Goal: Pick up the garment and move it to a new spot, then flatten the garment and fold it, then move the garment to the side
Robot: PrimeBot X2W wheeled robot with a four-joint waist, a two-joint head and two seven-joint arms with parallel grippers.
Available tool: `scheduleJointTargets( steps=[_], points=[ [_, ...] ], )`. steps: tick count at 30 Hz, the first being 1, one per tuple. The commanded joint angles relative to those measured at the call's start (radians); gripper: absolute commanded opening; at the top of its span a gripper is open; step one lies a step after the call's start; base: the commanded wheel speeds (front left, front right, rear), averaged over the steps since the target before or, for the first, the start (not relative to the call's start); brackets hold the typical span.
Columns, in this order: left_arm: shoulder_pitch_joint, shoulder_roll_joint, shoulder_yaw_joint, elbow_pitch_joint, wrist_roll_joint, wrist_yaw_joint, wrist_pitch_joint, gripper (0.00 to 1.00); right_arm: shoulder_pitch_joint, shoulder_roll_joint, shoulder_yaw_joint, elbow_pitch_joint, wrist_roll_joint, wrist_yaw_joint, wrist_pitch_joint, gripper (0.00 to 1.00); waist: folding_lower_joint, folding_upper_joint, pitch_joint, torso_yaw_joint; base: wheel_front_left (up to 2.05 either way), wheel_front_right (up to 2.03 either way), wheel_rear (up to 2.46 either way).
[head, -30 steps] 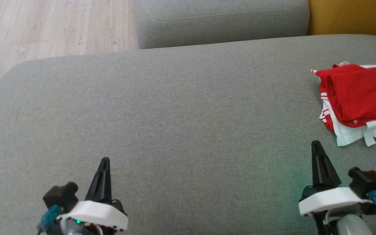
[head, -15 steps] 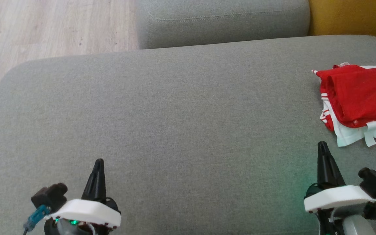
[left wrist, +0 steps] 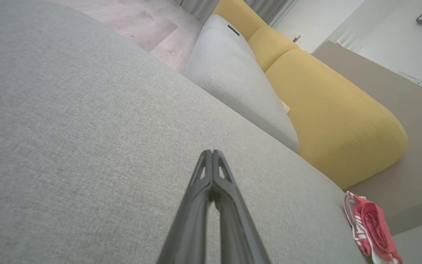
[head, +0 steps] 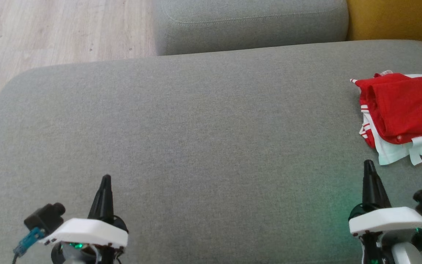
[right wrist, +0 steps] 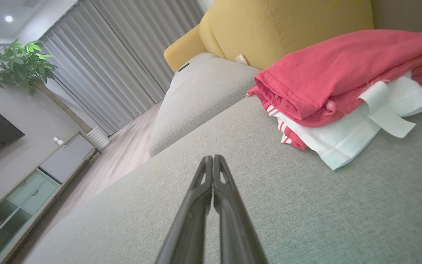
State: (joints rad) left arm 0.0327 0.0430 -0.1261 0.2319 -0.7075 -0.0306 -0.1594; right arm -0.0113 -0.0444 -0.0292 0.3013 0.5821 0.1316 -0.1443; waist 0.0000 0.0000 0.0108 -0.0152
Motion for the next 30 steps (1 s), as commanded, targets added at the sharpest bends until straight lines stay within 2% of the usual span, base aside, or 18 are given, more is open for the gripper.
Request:
scheduleJointTargets(
  steps=[1, 30],
  points=[
    [-0.051, 0.012, 0.021, -0.029, -0.021, -0.009, 0.005, 0.00, -0.055, -0.004, 0.001, -0.037, 0.025, 0.000, 0.005, 0.00, 0.0000, 0.0000, 0.000, 0.000, 0.00, 0.00, 0.00],
    [-0.079, 0.017, 0.083, -0.016, -0.313, -0.039, 0.085, 0.00, -0.069, -0.006, -0.026, -0.044, 0.350, 0.000, 0.085, 0.00, 0.0000, 0.0000, -0.003, 0.005, 0.00, 0.00, 0.00]
  ],
)
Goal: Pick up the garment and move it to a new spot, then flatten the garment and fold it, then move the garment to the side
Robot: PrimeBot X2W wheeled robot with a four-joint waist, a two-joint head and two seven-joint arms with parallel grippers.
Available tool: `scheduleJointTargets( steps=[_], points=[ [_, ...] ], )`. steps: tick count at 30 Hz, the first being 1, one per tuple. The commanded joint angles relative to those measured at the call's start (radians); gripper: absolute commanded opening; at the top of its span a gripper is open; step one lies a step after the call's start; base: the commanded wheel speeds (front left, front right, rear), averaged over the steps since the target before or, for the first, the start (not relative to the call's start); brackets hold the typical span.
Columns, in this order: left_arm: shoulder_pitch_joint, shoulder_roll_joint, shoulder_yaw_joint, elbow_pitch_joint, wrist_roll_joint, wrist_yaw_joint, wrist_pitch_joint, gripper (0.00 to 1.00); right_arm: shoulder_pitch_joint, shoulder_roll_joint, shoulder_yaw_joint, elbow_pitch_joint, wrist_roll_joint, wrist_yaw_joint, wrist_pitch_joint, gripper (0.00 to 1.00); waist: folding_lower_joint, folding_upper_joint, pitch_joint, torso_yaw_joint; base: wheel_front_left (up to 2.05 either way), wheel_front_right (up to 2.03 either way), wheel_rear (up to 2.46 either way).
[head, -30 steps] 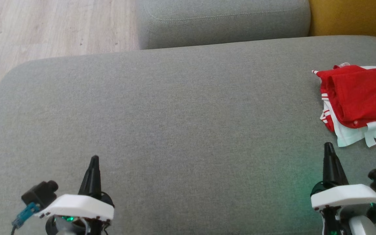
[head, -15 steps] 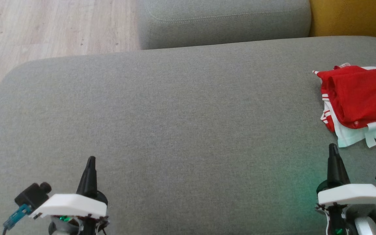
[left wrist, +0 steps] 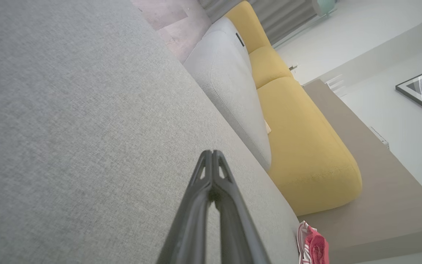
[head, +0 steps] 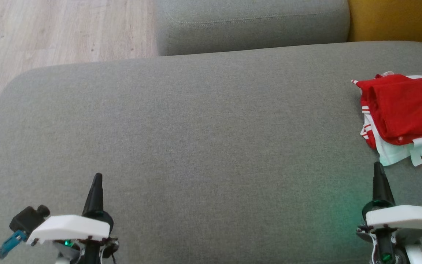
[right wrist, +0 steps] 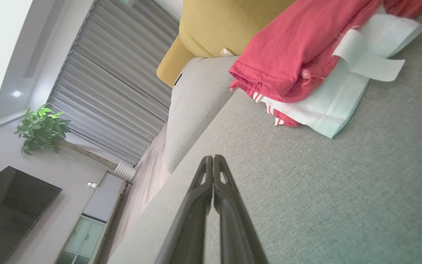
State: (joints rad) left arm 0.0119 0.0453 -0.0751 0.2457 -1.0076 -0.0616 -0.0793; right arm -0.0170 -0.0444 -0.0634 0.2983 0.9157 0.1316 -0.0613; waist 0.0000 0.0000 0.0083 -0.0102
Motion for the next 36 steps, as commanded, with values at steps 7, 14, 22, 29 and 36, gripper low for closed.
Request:
scheduleJointTargets(
  steps=[7, 14, 22, 29, 36],
  points=[
    [-0.065, 0.015, 0.048, -0.026, -0.085, -0.015, 0.025, 0.00, -0.066, -0.006, 0.002, -0.042, 0.097, -0.001, 0.023, 0.00, 0.0000, 0.0000, -0.001, 0.001, 0.00, 0.00, 0.00],
    [-0.072, 0.016, 0.064, -0.023, -0.157, -0.022, 0.045, 0.00, -0.069, -0.006, -0.005, -0.044, 0.178, -0.001, 0.043, 0.00, 0.0000, 0.0000, -0.001, 0.002, 0.00, 0.00, 0.00],
    [-0.081, 0.016, 0.083, -0.019, -0.240, -0.031, 0.069, 0.00, -0.073, -0.007, -0.013, -0.045, 0.270, -0.001, 0.066, 0.00, 0.0000, 0.0000, -0.002, 0.004, 0.00, 0.00, 0.00],
    [-0.088, 0.017, 0.100, -0.015, -0.312, -0.038, 0.090, 0.00, -0.077, -0.007, -0.020, -0.047, 0.351, -0.001, 0.087, 0.00, 0.0000, 0.0000, -0.003, 0.005, 0.00, 0.00, 0.00],
    [-0.095, 0.017, 0.117, -0.012, -0.383, -0.045, 0.111, 0.00, -0.080, -0.007, -0.027, -0.049, 0.433, -0.001, 0.107, 0.00, 0.0000, 0.0000, -0.003, 0.006, 0.00, 0.00, 0.00]
  ],
)
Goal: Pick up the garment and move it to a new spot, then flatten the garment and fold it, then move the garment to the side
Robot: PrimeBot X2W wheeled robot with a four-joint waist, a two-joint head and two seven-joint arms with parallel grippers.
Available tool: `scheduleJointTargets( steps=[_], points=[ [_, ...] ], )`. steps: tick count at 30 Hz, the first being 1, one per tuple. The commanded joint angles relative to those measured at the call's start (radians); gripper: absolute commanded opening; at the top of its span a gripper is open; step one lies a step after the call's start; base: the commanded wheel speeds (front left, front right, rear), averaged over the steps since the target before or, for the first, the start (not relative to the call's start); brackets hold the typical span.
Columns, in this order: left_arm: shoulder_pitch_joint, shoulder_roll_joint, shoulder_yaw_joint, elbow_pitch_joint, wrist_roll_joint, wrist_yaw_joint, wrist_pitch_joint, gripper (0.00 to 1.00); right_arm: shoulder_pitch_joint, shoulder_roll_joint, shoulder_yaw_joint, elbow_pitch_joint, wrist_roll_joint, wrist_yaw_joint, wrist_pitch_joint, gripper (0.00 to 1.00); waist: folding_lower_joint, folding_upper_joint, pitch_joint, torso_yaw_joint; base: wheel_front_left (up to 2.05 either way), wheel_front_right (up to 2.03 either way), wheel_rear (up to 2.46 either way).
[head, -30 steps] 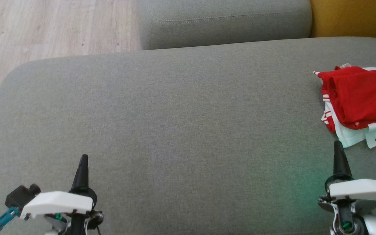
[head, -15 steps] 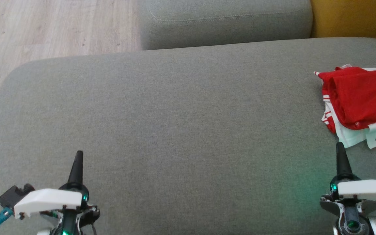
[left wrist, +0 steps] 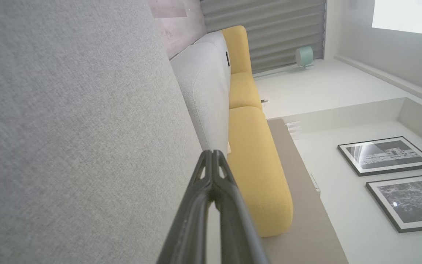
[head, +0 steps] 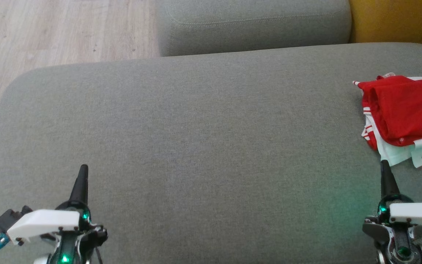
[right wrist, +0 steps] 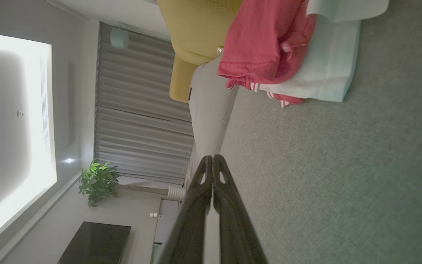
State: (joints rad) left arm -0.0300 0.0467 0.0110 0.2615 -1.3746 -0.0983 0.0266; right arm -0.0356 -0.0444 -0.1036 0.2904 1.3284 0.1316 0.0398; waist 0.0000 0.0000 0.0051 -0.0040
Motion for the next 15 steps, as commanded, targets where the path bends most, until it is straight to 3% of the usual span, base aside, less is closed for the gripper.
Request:
scheduleJointTargets(
  steps=[1, 15],
  points=[
    [-0.054, 0.016, 0.033, -0.027, -0.027, -0.010, 0.008, 0.00, -0.062, -0.007, 0.013, -0.041, 0.031, -0.001, 0.009, 0.00, 0.0000, 0.0000, 0.000, 0.000, 0.00, 0.00, 0.00],
    [-0.068, 0.016, 0.065, -0.021, -0.160, -0.023, 0.047, 0.00, -0.068, -0.007, 0.000, -0.044, 0.182, -0.001, 0.047, 0.00, 0.0000, 0.0000, -0.001, 0.003, 0.00, 0.00, 0.00]
  ],
)
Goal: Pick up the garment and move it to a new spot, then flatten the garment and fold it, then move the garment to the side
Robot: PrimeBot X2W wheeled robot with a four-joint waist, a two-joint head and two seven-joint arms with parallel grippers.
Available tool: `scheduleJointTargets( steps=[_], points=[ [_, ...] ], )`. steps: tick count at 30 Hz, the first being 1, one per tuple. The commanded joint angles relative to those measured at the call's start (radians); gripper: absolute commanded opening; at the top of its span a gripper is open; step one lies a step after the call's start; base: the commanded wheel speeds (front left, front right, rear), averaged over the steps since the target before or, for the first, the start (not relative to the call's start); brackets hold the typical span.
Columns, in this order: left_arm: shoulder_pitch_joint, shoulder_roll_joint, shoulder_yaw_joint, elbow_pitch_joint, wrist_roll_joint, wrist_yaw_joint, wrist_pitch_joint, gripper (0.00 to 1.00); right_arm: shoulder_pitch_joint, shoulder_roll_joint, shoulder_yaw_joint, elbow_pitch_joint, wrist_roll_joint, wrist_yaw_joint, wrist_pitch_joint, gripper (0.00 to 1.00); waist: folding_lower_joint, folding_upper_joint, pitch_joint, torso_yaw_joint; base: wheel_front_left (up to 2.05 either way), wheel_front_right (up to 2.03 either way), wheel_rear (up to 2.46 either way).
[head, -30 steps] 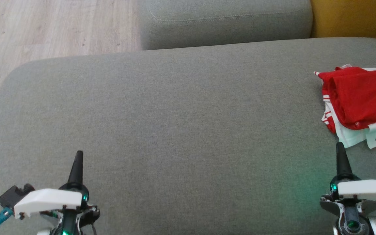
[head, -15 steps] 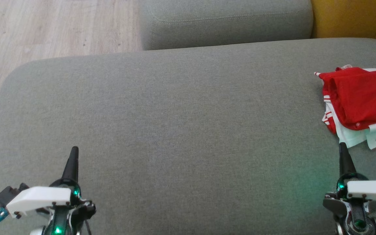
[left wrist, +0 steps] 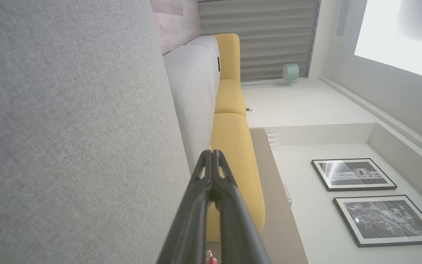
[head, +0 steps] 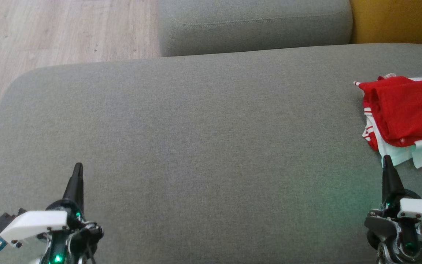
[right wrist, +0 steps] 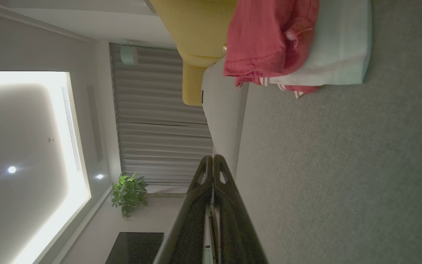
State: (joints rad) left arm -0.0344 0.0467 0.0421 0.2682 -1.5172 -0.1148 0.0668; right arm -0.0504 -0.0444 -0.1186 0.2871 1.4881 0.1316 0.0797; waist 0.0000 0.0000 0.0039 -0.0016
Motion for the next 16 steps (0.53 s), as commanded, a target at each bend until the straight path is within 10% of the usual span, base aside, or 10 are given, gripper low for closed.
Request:
scheduleJointTargets(
  steps=[1, 16],
  points=[
    [-0.064, 0.016, 0.036, -0.027, -0.028, -0.008, 0.010, 0.00, -0.054, -0.007, 0.014, -0.041, 0.034, -0.001, 0.010, 0.00, 0.0000, 0.0000, 0.000, 0.000, 0.00, 0.00, 0.00],
    [-0.072, 0.015, 0.056, -0.023, -0.104, -0.016, 0.034, 0.00, -0.057, -0.007, 0.006, -0.042, 0.121, -0.001, 0.033, 0.00, 0.0000, 0.0000, -0.001, 0.002, 0.00, 0.00, 0.00]
  ],
)
